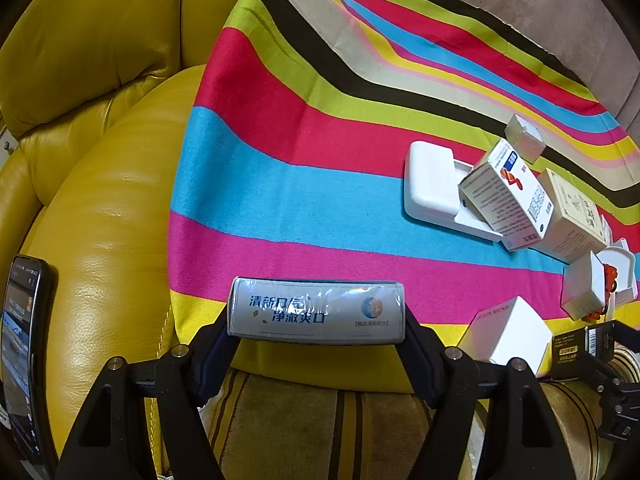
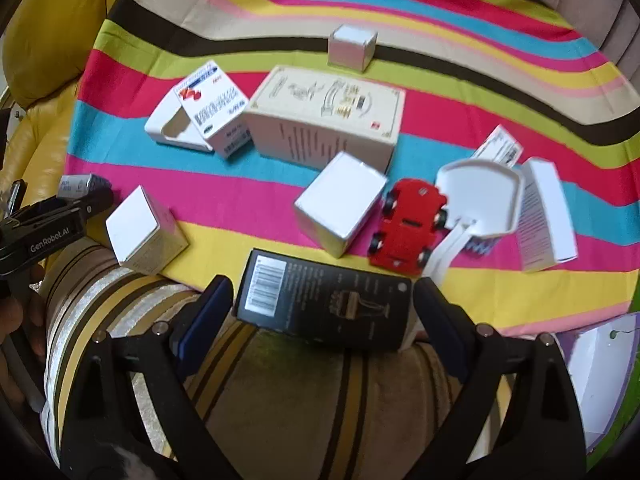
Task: Organize rigid objects
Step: 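Grasp the black box with the right gripper while the left gripper holds the long box, then carry both boxes into the cardboard box and open both grippers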
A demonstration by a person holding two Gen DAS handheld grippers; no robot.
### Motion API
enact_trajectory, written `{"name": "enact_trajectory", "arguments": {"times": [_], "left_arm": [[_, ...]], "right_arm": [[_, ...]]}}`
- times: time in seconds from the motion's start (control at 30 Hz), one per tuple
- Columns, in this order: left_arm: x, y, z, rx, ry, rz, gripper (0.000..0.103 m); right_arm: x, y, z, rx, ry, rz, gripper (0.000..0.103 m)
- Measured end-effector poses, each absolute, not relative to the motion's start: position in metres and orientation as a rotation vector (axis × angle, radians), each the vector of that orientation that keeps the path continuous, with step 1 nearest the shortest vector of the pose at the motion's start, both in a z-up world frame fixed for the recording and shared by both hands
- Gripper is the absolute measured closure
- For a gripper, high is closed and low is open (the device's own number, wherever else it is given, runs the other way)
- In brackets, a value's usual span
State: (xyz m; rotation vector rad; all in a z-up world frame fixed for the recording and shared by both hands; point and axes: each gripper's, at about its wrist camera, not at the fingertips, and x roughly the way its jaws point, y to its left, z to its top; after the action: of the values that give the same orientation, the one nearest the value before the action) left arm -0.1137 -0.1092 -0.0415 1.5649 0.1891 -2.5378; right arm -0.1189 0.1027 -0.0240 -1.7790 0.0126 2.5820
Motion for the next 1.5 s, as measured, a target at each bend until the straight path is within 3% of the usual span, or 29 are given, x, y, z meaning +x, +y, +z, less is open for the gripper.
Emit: {"name": "enact_trajectory", "arguments": {"times": [0.23, 0.5, 0.83, 1.17, 1.5], "left_arm": [[-0.103, -0.101, -0.019, 1.462, 0.156, -2.637, 0.03], [-0.084, -0.076, 0.012, 1.409, 0.163, -2.733, 0.03], [-0.063, 0.027, 0.038, 1.531, 0.196, -2.984, 0.03], [-0.045, 0.136, 0.047, 1.659, -0.049, -3.165, 0.03], [-0.018, 0.23, 0.048, 1.882, -0.293, -3.312, 0.03]], "right_arm": [[-0.114, 0.104, -0.023, -1.773, 0.049, 2.643, 0.014], [-0.094, 0.128, -0.002, -1.642, 0.275, 2.769, 0.014], [-0.044, 0.189, 0.024, -1.467, 0.536, 2.798, 0.014], [0.031, 0.294, 0.03, -1.283, 0.804, 2.68, 0.014], [0.089, 0.375, 0.019, -1.181, 0.851, 2.516, 0.014]]}}
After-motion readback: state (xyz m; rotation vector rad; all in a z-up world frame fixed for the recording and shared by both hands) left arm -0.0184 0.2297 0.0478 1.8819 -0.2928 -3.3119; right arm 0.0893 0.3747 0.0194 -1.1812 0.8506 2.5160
